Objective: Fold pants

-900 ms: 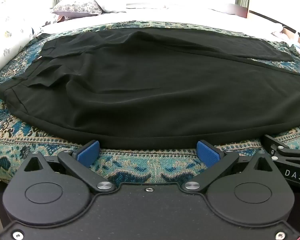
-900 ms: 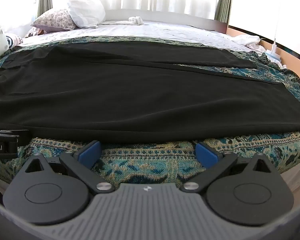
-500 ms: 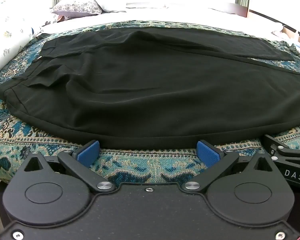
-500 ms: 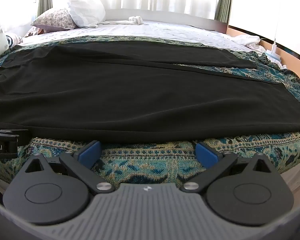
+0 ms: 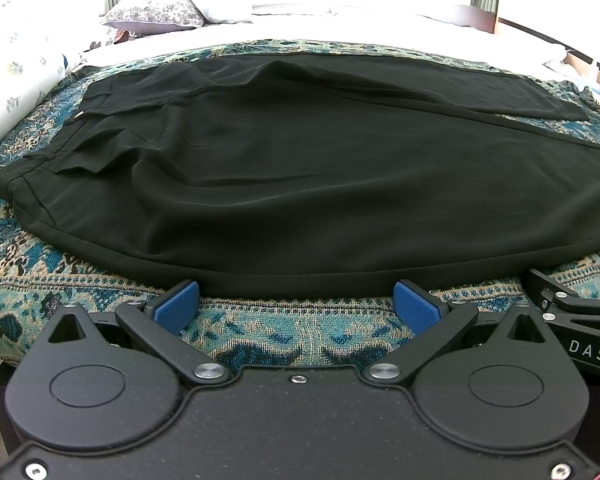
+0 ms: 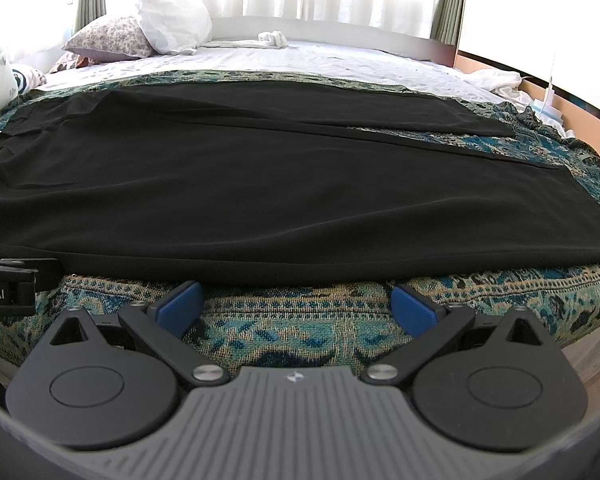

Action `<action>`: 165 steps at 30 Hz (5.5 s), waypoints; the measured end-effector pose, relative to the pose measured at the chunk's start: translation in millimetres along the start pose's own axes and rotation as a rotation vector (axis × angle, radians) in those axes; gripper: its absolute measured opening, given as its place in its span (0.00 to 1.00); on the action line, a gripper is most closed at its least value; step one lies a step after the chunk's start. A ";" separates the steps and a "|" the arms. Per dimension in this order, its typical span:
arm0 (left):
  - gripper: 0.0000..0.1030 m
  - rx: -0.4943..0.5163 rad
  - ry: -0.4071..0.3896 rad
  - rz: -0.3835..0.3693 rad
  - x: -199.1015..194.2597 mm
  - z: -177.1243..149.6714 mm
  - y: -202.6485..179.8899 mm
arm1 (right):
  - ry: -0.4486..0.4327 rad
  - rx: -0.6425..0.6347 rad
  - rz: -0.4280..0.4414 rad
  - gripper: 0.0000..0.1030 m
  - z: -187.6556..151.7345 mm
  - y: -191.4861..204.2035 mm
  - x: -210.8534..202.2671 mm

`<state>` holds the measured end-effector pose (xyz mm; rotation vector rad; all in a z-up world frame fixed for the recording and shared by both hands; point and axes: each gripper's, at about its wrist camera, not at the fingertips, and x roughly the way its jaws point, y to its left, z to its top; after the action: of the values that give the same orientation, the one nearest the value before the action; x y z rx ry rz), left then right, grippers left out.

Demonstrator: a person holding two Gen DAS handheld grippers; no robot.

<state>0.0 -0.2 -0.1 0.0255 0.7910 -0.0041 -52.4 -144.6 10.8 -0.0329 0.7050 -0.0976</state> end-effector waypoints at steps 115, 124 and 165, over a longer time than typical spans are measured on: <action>0.98 -0.393 -0.043 0.290 70.6 61.6 240.8 | -0.062 -0.030 -0.239 1.00 4.7 -43.3 9.9; 0.85 -0.422 -0.071 0.293 65.7 62.1 246.5 | -0.108 -0.109 -0.244 0.91 4.7 -30.8 7.2; 0.18 -0.334 -0.067 0.439 40.2 74.2 228.4 | -0.153 0.762 -0.132 0.57 -22.1 -152.8 -20.8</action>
<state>84.0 226.6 28.3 -0.1177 0.6983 0.5405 -94.5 -294.5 17.1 0.6371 0.4775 -0.4801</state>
